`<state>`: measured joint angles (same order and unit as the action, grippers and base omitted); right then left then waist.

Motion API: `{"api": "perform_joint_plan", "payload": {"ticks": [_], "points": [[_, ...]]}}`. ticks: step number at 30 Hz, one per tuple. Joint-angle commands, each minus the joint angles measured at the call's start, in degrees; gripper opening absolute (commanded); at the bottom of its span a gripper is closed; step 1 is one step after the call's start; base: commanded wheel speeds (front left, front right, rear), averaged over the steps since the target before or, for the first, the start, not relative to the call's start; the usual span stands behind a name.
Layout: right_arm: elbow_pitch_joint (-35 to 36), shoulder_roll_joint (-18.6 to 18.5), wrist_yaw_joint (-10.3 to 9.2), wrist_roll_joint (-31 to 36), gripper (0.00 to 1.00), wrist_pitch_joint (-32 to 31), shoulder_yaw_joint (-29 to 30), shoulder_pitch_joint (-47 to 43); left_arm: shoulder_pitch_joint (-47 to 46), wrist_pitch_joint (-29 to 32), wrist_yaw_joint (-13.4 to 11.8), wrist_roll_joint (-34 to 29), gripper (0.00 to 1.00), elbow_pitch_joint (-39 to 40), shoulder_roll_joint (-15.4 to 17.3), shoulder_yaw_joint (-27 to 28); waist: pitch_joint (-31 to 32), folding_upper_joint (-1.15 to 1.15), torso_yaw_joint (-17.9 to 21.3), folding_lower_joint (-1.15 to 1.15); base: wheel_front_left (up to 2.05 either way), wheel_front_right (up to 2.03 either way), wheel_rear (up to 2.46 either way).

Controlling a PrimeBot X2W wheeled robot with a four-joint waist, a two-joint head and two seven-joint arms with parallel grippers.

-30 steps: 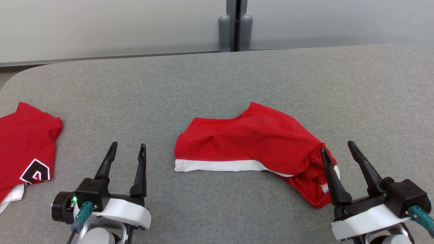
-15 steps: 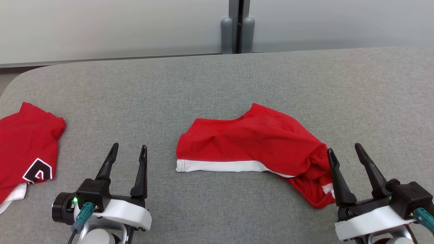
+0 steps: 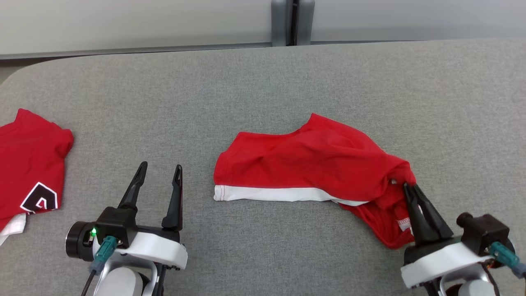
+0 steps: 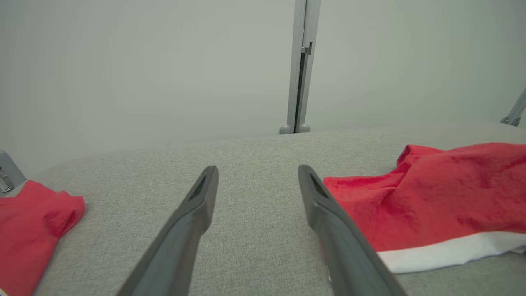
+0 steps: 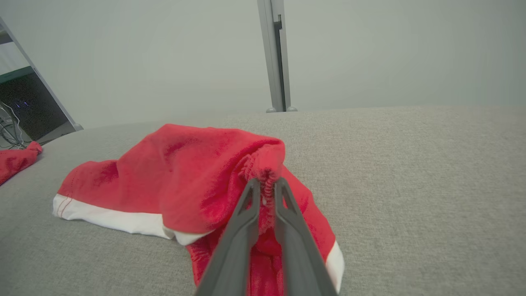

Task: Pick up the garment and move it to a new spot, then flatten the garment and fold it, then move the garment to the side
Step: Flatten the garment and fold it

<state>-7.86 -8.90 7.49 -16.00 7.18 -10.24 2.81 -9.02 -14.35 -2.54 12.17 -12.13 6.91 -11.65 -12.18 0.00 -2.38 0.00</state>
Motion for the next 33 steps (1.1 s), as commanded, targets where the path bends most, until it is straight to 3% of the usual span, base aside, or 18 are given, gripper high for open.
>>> {"api": "perform_joint_plan", "payload": {"ticks": [1, 12, 23, 24, 25, 26, 27, 33], "points": [[0.3, -0.6, 0.0, -0.1, 0.0, 0.7, -0.1, 1.0, -0.9, -0.3, -0.2, 0.3, 1.0, 0.0, 0.3, 0.0, -0.5, 0.0, 0.0, 0.0, 0.0, 0.0, 0.0], [1.4, -4.5, 0.0, -2.6, 0.0, -0.7, 2.5, 11.2, -4.7, -0.6, 0.3, 0.0, 1.0, 0.0, -0.2, -0.9, -5.4, 0.0, -1.8, 0.0, 0.0, 0.0, 0.0], [-11.1, -8.1, 0.0, -7.9, 0.0, -3.6, 2.3, 22.7, -8.5, -0.9, 1.0, -0.2, 1.0, -1.4, -1.4, -2.1, -10.3, 0.0, -4.6, 0.0, 0.0, 0.0, 0.0], [-12.3, -8.2, 0.0, -8.2, 0.1, -2.9, 2.2, 23.4, -8.6, -0.9, 1.1, -0.2, 1.0, -1.4, -1.5, -2.1, -10.4, 0.0, -4.7, 0.0, 0.0, 0.0, 0.0], [-13.4, -8.2, 0.0, -8.4, 0.45, -2.5, 2.1, 23.8, -8.6, -0.9, 1.1, -0.3, 1.0, -1.4, -1.7, -2.1, -10.5, 0.0, -4.7, 0.0, 0.0, 0.0, 0.0], [-14.3, -8.1, 0.0, -8.7, 0.92, -1.8, 2.1, 24.2, -8.7, -0.9, 1.1, -0.4, 1.0, -1.3, -1.7, -2.1, -10.5, 0.0, -4.6, 0.0, 0.0, 0.0, 0.0], [-15.0, -8.0, 0.0, -8.9, 1.0, -1.0, 2.1, 24.4, -8.6, -0.9, 1.2, -0.4, 1.0, -1.3, -1.8, -2.0, -10.5, 0.0, -4.5, 0.0, 0.0, 0.0, 0.0], [-14.6, -7.9, 0.0, -7.8, 1.0, 3.8, 2.7, 23.1, -7.6, -0.9, 1.0, -0.7, 1.0, -1.1, -1.6, -0.9, -9.3, 0.0, -3.2, 0.0, 0.0, 0.0, 0.0]]}}
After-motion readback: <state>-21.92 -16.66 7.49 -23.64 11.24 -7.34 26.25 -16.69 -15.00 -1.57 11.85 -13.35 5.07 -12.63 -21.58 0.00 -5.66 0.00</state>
